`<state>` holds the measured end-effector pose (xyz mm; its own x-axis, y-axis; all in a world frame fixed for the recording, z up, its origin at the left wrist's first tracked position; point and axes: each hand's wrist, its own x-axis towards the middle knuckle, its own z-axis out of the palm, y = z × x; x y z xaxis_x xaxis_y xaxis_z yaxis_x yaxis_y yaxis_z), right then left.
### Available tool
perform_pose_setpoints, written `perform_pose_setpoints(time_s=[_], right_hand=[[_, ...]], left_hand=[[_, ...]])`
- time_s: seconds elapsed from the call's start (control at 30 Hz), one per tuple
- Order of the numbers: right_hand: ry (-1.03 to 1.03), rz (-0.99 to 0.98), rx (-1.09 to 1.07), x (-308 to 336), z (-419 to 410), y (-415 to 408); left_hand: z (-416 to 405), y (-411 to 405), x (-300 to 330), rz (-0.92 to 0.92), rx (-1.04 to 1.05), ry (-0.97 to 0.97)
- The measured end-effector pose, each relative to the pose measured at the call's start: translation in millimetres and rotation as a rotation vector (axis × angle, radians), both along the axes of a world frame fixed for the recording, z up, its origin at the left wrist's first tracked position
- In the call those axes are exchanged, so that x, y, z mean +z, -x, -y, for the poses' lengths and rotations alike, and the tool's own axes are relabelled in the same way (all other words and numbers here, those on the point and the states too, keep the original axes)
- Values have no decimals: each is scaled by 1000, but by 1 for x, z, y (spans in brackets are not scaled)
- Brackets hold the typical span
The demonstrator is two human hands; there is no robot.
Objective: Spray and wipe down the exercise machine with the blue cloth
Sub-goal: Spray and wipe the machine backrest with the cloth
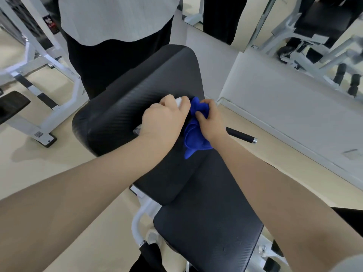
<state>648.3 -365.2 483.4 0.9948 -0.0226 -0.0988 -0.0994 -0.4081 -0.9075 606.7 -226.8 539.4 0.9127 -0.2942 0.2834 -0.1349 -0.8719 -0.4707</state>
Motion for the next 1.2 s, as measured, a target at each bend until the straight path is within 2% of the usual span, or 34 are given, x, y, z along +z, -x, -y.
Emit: perform_pose_setpoints(time_s=[0.13,0.27,0.37,0.53,0.77,0.87,0.97,1.03,1.2], right_hand=[[-85,-10,-88,12,4,-16],[-69,197,-87,30,-11,-34],[-6,303,-90,30,-33,-23],[102,470,159,4,-60,43],[92,265,-282,45,-38,-55],[115,290,-234,38,-41,-39],[121,402,36,23,-64,22],[110,419,125,25,-68,36],[110,345,-191,63,-51,-41]], left_hand=[[-5,7,4,77,-20,-34],[-22,33,6,180,-22,-68],[-39,47,5,231,-20,-23],[-42,51,-5,163,-103,15],[-51,51,-11,140,-178,151],[-52,48,-9,105,-163,198],[-52,49,-6,66,-144,228],[-51,49,-1,43,-144,269],[-51,53,5,59,-119,267]])
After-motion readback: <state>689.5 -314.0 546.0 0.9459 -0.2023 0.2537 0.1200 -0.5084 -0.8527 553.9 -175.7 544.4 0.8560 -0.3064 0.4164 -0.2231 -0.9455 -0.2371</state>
